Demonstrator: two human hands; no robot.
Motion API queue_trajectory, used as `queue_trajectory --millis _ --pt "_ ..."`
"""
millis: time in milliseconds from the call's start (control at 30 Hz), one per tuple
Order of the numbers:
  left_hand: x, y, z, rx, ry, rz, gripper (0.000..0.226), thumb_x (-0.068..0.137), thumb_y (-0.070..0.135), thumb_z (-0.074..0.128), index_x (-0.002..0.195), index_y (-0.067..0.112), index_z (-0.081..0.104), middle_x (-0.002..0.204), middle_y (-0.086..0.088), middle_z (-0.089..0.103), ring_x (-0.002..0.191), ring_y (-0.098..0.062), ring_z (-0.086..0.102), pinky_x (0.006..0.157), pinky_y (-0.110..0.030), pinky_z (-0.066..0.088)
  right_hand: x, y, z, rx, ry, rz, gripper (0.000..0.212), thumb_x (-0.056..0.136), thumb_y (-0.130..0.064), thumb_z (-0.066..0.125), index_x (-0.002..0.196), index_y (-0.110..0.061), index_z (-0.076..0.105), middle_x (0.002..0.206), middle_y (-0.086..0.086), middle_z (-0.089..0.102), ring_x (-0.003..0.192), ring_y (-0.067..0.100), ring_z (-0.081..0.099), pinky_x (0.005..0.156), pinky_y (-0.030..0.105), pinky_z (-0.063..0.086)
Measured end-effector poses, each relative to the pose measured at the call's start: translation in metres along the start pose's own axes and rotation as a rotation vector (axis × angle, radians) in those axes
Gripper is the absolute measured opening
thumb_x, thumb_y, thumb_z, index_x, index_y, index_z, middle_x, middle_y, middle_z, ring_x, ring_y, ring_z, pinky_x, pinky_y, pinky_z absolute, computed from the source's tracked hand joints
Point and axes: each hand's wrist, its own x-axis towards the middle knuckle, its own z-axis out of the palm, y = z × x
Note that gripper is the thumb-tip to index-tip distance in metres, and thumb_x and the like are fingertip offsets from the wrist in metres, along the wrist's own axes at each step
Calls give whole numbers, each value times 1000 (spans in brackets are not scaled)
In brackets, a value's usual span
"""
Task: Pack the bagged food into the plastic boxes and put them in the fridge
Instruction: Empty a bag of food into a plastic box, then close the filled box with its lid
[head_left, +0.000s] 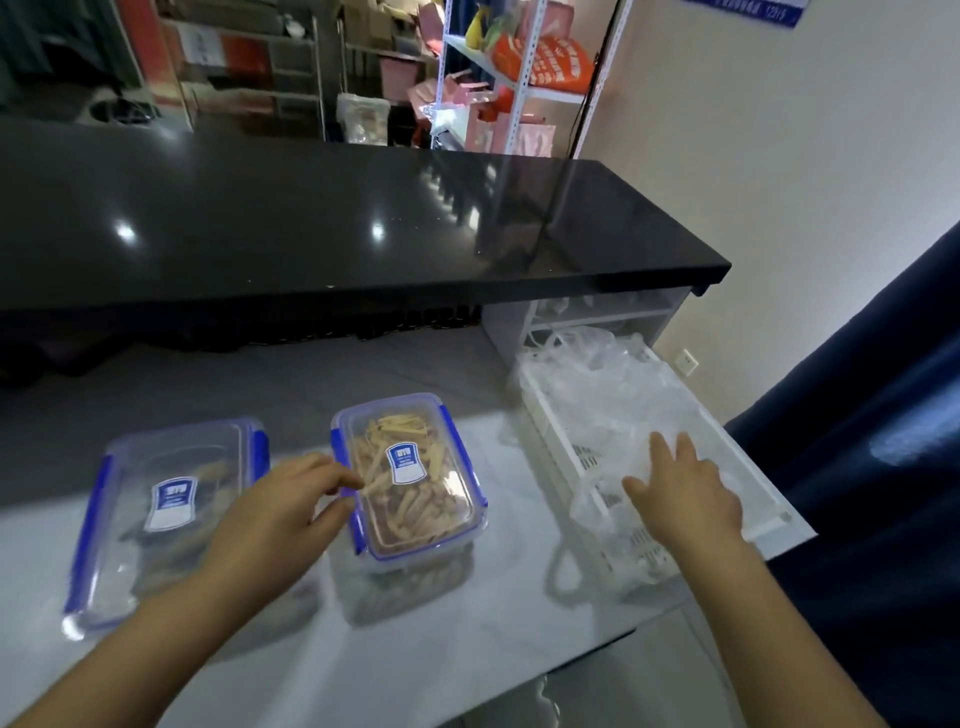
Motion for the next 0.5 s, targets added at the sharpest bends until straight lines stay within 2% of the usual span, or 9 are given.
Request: queue_trajectory --millis 67,167,233,300,400,500 --pt "-16 -14 -15 52 10 35 15 85 31 55 95 29 66 92 17 59 83 -8 57 67 -22 43 -23 -17 -9 -103 156 -45 46 95 -44 36 134 -19 38 138 4 40 117 25 42 76 35 43" --pt "-47 -40 -41 76 34 49 17 84 30 54 92 26 68 92 13 62 80 -7 57 65 -16 39 -61 -62 -18 67 304 -130 33 94 -36 41 118 -20 55 112 3 60 101 24 52 69 33 45" --pt "-72 -59 -61 80 37 45 30 80 38 43 90 26 68 91 13 63 81 -9 59 63 -20 43 -93 -103 -20 187 338 -189 29 93 -33 43 111 -21 61 105 3 65 96 24 58 69 32 46" --pt "-100 -84 -83 113 57 36 32 79 39 41 89 26 68 90 12 65 81 -13 61 62 -24 47 -128 -148 -19 226 342 -284 26 94 -34 43 104 -23 64 99 1 68 89 23 62 66 30 45" --pt "-146 -122 -122 127 107 -27 20 81 31 53 90 23 68 89 10 64 82 -14 62 62 -25 45 -182 -219 -15 223 365 -445 23 94 -30 45 91 -21 66 84 2 69 72 23 61 55 26 37" --pt "-197 -167 -158 148 161 -133 11 79 15 67 89 20 69 88 8 65 81 -18 62 62 -25 39 -241 -288 -5 285 356 -606 17 88 -24 56 77 -17 67 70 3 69 57 24 61 49 26 40"
